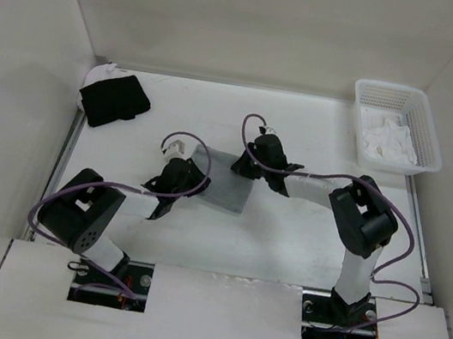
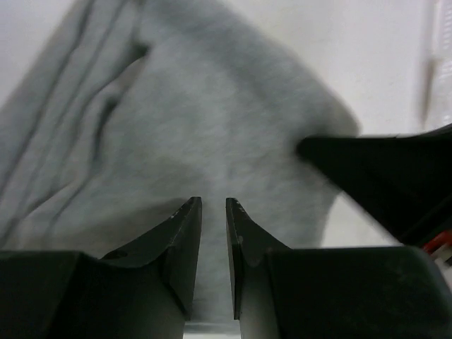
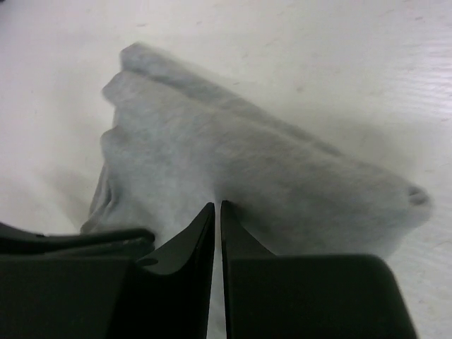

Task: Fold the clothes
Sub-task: Fold the tank top

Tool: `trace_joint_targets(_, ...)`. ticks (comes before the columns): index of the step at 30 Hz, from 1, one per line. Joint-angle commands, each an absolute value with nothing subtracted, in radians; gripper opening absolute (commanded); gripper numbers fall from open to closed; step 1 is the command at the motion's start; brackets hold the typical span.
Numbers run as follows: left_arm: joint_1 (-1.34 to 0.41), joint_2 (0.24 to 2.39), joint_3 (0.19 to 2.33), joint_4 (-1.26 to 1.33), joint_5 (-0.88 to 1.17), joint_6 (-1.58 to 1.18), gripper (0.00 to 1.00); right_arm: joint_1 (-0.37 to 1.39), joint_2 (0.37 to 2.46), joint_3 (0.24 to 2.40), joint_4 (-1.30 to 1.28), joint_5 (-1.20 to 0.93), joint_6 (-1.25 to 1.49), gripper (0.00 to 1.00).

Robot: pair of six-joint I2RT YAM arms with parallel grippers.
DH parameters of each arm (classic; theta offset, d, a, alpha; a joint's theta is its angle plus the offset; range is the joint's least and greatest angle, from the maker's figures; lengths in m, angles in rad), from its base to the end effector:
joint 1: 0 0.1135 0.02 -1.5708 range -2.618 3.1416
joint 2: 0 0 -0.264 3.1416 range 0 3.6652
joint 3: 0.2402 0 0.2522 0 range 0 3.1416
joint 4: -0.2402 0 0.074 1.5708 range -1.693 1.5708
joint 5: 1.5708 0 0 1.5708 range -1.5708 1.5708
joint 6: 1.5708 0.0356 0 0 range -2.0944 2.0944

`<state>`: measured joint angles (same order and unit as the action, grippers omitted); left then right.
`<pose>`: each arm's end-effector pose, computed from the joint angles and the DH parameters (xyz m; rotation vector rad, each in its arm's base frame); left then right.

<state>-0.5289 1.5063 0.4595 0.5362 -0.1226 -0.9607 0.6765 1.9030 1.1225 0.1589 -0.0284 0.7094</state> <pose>0.2378 -0.1339 0.1414 -0.5415 2.1044 -0.7646 0.3202 0.2584 0.1695 0.0212 2.3110 0.7837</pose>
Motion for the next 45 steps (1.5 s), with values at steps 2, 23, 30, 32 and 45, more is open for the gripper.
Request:
trace_joint_targets(2, -0.498, 1.454, 0.327, 0.620, -0.123, -0.994, 0.19, 0.602, 1.927, 1.150, 0.245, -0.077, 0.788, 0.11)
trace_joint_targets(23, -0.490, 1.271, 0.445, 0.569, -0.127, -0.977, 0.22, 0.657, 1.589, 0.833, 0.311, -0.066, 0.764, 0.12)
trace_joint_targets(30, -0.421, 1.566, 0.520, 0.698, -0.097, -1.005, 0.19, 0.768, 1.638, 0.718, 0.443, -0.140, 0.842, 0.12)
trace_joint_targets(32, -0.392, 1.650, 0.538, 0.753, -0.071, -1.012, 0.18, 0.778, 1.661, 0.695, 0.472, -0.143, 0.851, 0.12)
trace_joint_targets(45, -0.278, 1.755, 0.548, 0.931, -0.020, -1.051, 0.21, 0.788, 1.663, 0.528, 0.548, -0.117, 0.902, 0.12)
